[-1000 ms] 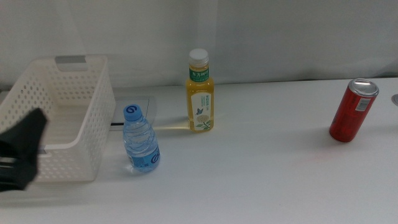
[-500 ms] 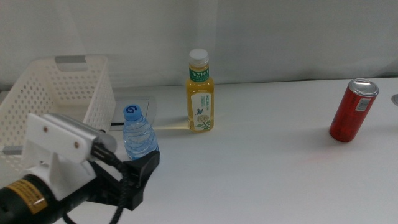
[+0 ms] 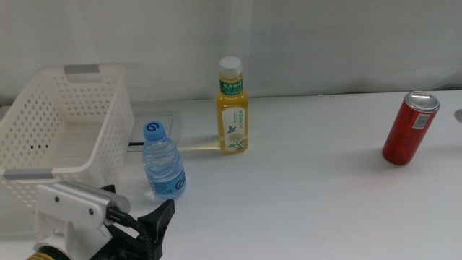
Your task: Use arms to grab the bottles and put them into the dustbin to the left of the table.
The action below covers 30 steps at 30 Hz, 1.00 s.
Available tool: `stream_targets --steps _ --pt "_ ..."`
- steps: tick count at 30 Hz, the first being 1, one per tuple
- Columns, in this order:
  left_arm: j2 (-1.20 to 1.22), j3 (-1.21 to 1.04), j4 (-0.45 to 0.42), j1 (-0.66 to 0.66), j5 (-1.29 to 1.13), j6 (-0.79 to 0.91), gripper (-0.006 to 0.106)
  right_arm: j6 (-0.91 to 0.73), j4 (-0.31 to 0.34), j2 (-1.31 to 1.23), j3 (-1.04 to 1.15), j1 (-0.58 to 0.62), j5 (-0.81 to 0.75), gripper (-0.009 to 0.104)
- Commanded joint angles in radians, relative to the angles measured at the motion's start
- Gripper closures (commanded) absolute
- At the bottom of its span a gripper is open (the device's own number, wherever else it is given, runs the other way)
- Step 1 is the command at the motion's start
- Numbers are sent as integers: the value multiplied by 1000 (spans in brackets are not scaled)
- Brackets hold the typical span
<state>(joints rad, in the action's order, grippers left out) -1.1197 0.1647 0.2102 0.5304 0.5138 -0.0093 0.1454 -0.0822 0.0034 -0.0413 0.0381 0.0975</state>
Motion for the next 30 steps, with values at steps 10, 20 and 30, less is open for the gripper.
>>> stream_targets --steps 10,20,30 --pt "-320 -30 15 7 398 9 9 -3 -1 -32 6 -7 -7 -8" --pt "-605 -14 78 7 706 -51 9 -3 -1 -32 6 -7 -10 -8" --pt "-702 102 64 7 730 -62 9 -3 -1 -32 6 -7 -10 -8"
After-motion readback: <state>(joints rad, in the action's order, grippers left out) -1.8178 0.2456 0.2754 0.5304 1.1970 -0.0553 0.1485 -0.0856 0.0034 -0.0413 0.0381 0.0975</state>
